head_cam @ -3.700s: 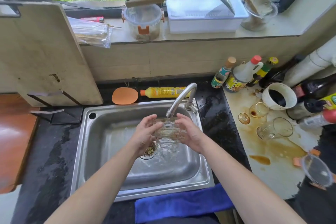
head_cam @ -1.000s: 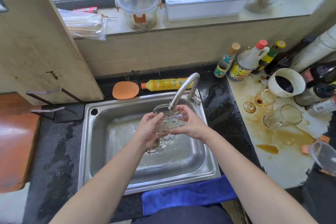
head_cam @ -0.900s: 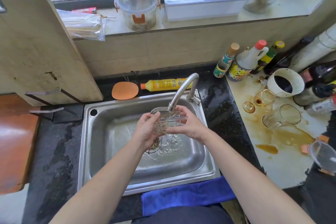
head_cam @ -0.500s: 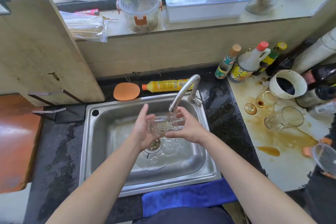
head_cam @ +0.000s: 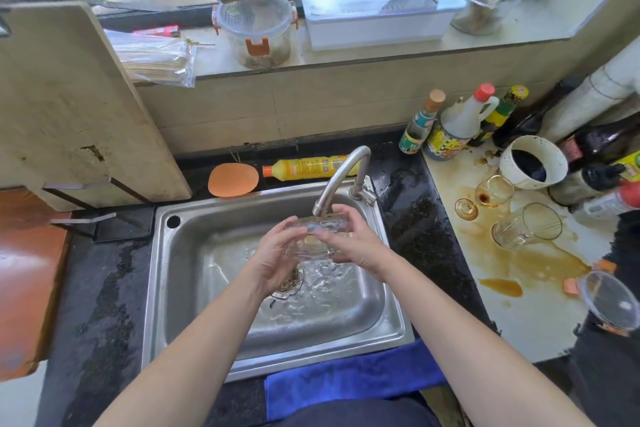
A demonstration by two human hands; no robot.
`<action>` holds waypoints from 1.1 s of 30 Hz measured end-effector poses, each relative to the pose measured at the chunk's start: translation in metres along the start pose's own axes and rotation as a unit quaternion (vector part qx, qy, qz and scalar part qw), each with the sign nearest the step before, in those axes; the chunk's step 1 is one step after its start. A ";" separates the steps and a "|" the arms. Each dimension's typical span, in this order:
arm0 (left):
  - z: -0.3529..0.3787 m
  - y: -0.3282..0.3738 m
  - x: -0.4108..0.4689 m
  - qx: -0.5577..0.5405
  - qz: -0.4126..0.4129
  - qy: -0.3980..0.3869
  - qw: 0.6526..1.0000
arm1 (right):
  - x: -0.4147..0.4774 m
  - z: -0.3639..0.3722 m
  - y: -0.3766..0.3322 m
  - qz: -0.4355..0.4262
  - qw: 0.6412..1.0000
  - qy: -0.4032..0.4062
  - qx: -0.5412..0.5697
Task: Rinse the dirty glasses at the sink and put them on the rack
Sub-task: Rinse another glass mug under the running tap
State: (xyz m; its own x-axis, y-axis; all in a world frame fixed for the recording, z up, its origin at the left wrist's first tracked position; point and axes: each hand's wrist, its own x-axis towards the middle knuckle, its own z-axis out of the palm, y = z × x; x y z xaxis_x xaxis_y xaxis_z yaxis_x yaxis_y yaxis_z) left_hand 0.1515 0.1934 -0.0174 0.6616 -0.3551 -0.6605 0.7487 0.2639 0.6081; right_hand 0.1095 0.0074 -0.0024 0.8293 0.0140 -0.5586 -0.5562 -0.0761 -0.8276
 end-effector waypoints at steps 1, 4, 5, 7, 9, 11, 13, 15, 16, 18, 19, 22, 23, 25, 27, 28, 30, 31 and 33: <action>0.000 0.001 0.000 0.016 -0.008 -0.008 1.000 | -0.001 -0.001 0.002 -0.026 1.000 0.008 -0.014; 0.002 0.005 -0.001 0.090 -0.065 -0.008 0.994 | 0.001 0.000 0.006 -0.081 0.991 0.012 -0.106; 0.002 0.004 0.000 0.109 -0.072 -0.003 0.991 | 0.002 0.001 0.006 -0.088 0.989 0.009 -0.122; 0.001 0.004 0.000 0.128 -0.052 0.032 0.990 | 0.004 0.004 0.008 -0.081 0.989 0.008 -0.121; -0.001 0.005 0.000 0.113 -0.015 0.047 0.992 | 0.005 0.007 0.006 -0.060 0.994 0.009 -0.088; -0.002 0.006 0.000 0.075 0.011 0.038 0.996 | 0.002 0.009 0.001 -0.030 0.999 0.001 -0.027; -0.001 0.008 -0.002 0.052 0.025 0.032 0.998 | 0.002 0.013 -0.005 -0.023 1.000 0.008 0.008; -0.001 0.006 0.001 0.036 0.026 0.021 0.999 | 0.004 0.016 -0.007 -0.051 0.997 0.040 -0.029; 0.000 0.005 0.000 0.040 0.020 0.023 0.999 | 0.006 0.017 -0.007 -0.061 0.995 0.055 -0.059; 0.004 0.006 -0.004 0.067 0.004 0.035 0.997 | 0.004 0.017 -0.009 -0.077 0.988 0.071 -0.110; 0.005 0.005 -0.006 0.083 -0.010 0.040 0.996 | 0.003 0.016 -0.009 -0.084 0.984 0.078 -0.139; 0.002 -0.001 -0.007 0.096 -0.052 0.056 0.992 | -0.002 0.017 -0.014 -0.100 0.957 0.078 -0.260; 0.002 -0.002 -0.008 0.092 -0.057 0.061 0.992 | -0.002 0.017 -0.014 -0.104 0.948 0.071 -0.292; 0.000 -0.005 -0.008 0.084 -0.052 0.064 0.993 | -0.002 0.018 -0.013 -0.107 0.943 0.064 -0.307; 0.000 -0.005 -0.008 0.062 -0.042 0.067 0.995 | -0.002 0.017 -0.011 -0.102 0.957 0.062 -0.265; -0.001 -0.005 -0.008 0.048 -0.037 0.071 0.996 | -0.002 0.016 -0.010 -0.096 0.963 0.063 -0.242; -0.004 -0.003 -0.007 0.016 -0.031 0.078 0.996 | -0.002 0.016 -0.008 -0.089 0.968 0.068 -0.225; -0.005 -0.001 -0.007 0.010 -0.030 0.079 0.996 | -0.002 0.017 -0.007 -0.090 0.968 0.073 -0.224; -0.006 0.000 -0.007 0.019 -0.026 0.072 0.997 | -0.002 0.017 -0.006 -0.096 0.968 0.079 -0.219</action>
State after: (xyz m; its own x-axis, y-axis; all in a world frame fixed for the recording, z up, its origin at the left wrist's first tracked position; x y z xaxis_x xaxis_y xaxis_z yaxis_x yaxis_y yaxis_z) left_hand 0.1471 0.2014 -0.0150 0.6231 -0.2337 -0.7465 0.7819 0.2138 0.5857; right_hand 0.1103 0.0247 0.0030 0.9321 -0.0800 -0.3531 -0.3436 -0.5036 -0.7927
